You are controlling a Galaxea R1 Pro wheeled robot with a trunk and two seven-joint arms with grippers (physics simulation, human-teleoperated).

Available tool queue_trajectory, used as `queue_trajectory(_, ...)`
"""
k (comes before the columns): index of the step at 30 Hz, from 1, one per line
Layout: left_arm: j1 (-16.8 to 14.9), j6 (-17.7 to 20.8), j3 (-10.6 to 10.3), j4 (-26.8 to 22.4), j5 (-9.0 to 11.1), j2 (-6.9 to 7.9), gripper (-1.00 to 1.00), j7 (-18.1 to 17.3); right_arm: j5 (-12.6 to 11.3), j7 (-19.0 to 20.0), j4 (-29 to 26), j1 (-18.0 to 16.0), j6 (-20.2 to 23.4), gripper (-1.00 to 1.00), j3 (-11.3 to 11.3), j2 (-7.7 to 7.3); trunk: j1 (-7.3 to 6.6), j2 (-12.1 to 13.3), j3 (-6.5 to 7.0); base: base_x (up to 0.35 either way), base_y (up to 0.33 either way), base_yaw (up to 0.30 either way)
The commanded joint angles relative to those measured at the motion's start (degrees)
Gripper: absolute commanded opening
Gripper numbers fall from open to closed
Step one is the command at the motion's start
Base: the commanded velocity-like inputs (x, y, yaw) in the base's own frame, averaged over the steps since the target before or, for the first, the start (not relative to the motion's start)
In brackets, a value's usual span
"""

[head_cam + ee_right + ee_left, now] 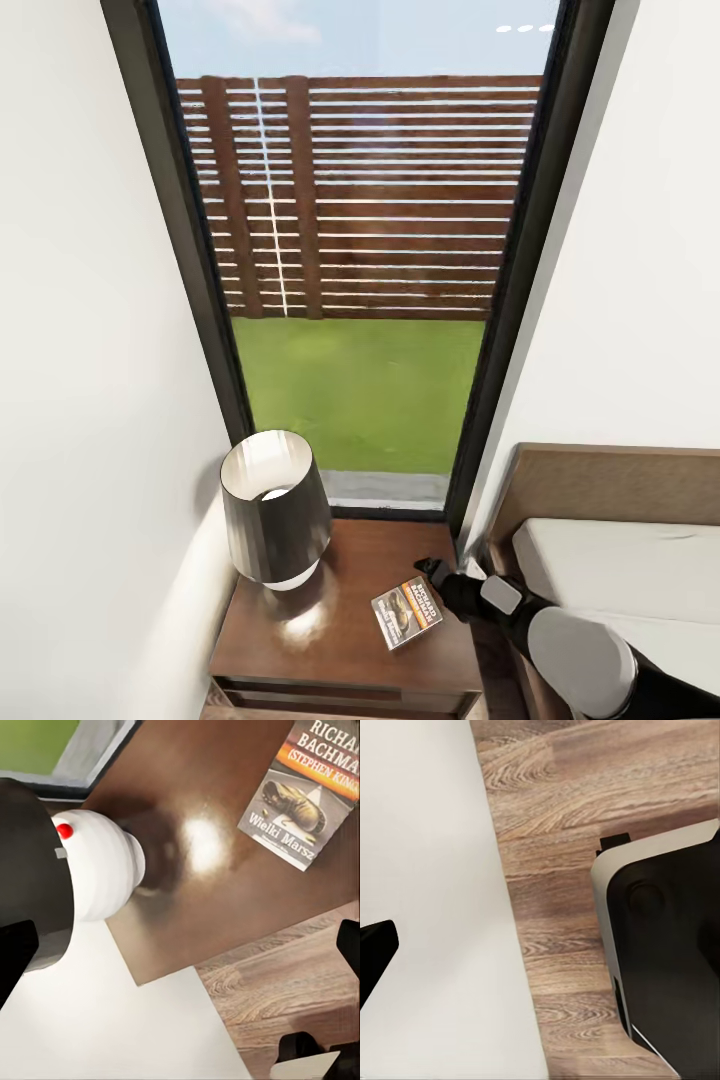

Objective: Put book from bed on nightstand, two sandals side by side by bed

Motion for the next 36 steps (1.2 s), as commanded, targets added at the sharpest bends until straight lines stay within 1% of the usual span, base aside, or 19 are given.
queue_trajectory(1,0.1,-0.1,-0.5,0.0,0.6,0.00,1.00,0.2,-0.3,0.0,0.0,0.2,0.2,1.00,0.2,0.00,0.03,-0.1,-0.11,0.000,0.000,0.000)
queue_trajectory(5,0.4,-0.1,-0.5,0.0,0.6,0.05,1.00,0.3,0.1,-0.2,0.2,1.3,0.1,1.00,0.2,-0.05,0.03,-0.1,-0.11,0.000,0.000,0.000)
queue_trajectory(7,0.6,-0.1,-0.5,0.0,0.6,0.12,1.00,0.3,0.7,-0.3,0.2,2.1,0.0,1.00,0.2,-0.04,0.03,-0.1,-0.11,0.000,0.000,0.000)
queue_trajectory(8,0.7,-0.1,-0.5,0.0,0.6,0.19,1.00,0.3,1.7,-0.3,0.3,2.7,0.0,1.00,0.2,-0.01,0.03,-0.1,-0.11,0.000,0.000,0.000)
queue_trajectory(11,0.9,-0.1,-0.5,0.0,0.6,0.28,1.00,0.4,3.7,-0.3,0.8,3.7,0.0,1.00,0.2,-0.01,0.03,-0.1,-0.11,0.000,0.000,0.000)
queue_trajectory(15,0.9,-0.1,-0.5,0.0,0.8,0.33,1.00,0.4,5.3,-0.3,1.5,4.9,-0.1,1.00,0.2,-0.01,0.03,-0.1,-0.11,0.000,0.000,0.000)
queue_trajectory(22,1.0,-0.1,-0.5,0.0,1.0,0.32,1.00,0.4,6.3,0.0,1.8,7.1,-0.1,1.00,0.2,-0.08,0.03,-0.1,-0.11,0.000,0.000,0.000)
queue_trajectory(35,1.1,-0.1,-0.5,0.0,1.1,0.34,1.00,0.4,6.8,0.1,2.0,10.9,-0.2,1.00,0.3,-0.03,0.03,-0.1,-0.11,0.000,0.000,0.000)
queue_trajectory(36,1.1,-0.1,-0.5,0.0,1.1,0.35,1.00,0.4,6.8,0.1,2.0,11.6,-0.2,1.00,0.7,-0.04,0.03,-0.1,-0.11,0.000,0.000,0.000)
